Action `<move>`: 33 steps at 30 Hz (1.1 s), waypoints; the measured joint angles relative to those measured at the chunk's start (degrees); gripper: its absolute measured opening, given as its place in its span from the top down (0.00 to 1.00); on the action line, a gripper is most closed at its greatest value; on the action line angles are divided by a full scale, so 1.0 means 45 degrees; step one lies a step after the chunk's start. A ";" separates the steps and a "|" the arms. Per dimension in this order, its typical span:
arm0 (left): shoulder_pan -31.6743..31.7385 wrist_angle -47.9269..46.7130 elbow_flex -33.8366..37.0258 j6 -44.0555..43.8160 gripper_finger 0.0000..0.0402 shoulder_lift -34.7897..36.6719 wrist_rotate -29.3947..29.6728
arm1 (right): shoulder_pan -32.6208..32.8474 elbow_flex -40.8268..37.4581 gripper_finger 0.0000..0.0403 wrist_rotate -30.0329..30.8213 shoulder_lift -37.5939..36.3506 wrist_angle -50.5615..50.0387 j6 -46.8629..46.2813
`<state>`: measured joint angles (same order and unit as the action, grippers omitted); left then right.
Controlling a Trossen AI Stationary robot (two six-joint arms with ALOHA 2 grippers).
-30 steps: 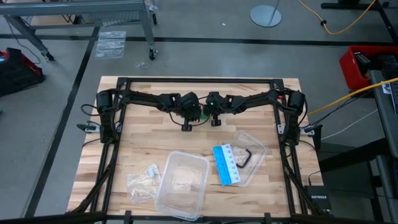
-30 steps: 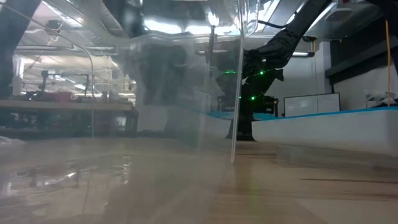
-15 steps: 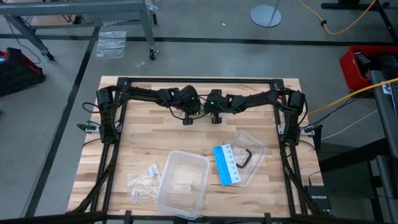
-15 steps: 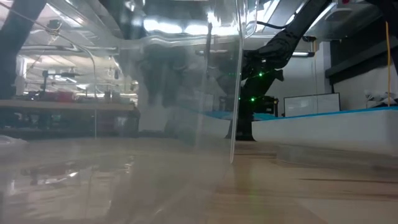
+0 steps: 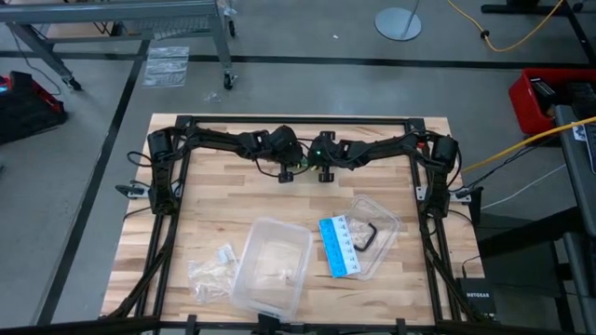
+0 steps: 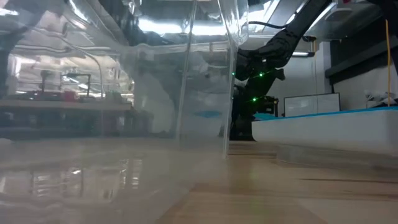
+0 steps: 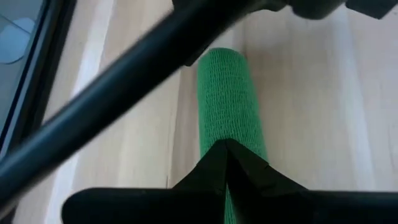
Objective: Roll bandage
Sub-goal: Roll the green bandage
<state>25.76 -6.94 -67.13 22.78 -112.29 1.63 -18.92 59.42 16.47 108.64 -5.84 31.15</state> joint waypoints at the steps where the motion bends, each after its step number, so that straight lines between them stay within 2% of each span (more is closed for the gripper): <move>1: 0.0020 0.0006 0.0000 0.0024 1.00 0.0000 0.0005 | 0.0000 0.0000 0.98 0.0000 0.0000 -0.0009 -0.0008; 5: 0.0028 0.0006 0.0005 -0.0020 1.00 0.0000 0.0053 | -0.0004 0.0000 0.98 0.0019 -0.0005 -0.0030 -0.0013; 12: 0.0028 0.0164 0.0000 -0.1153 1.00 -0.0015 0.1052 | 0.0000 -0.0005 0.98 0.2029 -0.0005 -0.0173 -0.0500; 18: 0.0028 0.0190 0.0005 -0.1377 1.00 -0.0019 0.1199 | 0.0006 -0.0005 0.98 0.2338 -0.0035 -0.0496 -0.0834; 19: 0.0032 0.0126 0.0030 -0.1922 1.00 -0.0020 0.1575 | 0.0029 -0.0044 0.98 0.2420 -0.0076 -0.0690 -0.0775; 22: 0.0204 -0.0186 0.0094 -0.1900 1.00 -0.0109 0.1969 | 0.0075 -0.0031 0.98 0.3088 -0.0107 -0.1483 -0.1062; 24: 0.0191 -0.0420 0.0090 -0.1892 1.00 -0.0045 0.1744 | 0.0053 -0.0071 0.98 0.3387 -0.0231 -0.2330 -0.1090; 33: 0.0160 -0.0269 0.0087 -0.1922 1.00 0.0177 0.1248 | -0.0248 -0.0034 0.98 0.2950 -0.0291 -0.3151 -0.1815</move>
<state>26.49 -8.16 -66.74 14.13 -111.49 7.25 -20.03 59.27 29.75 107.33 -20.02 22.98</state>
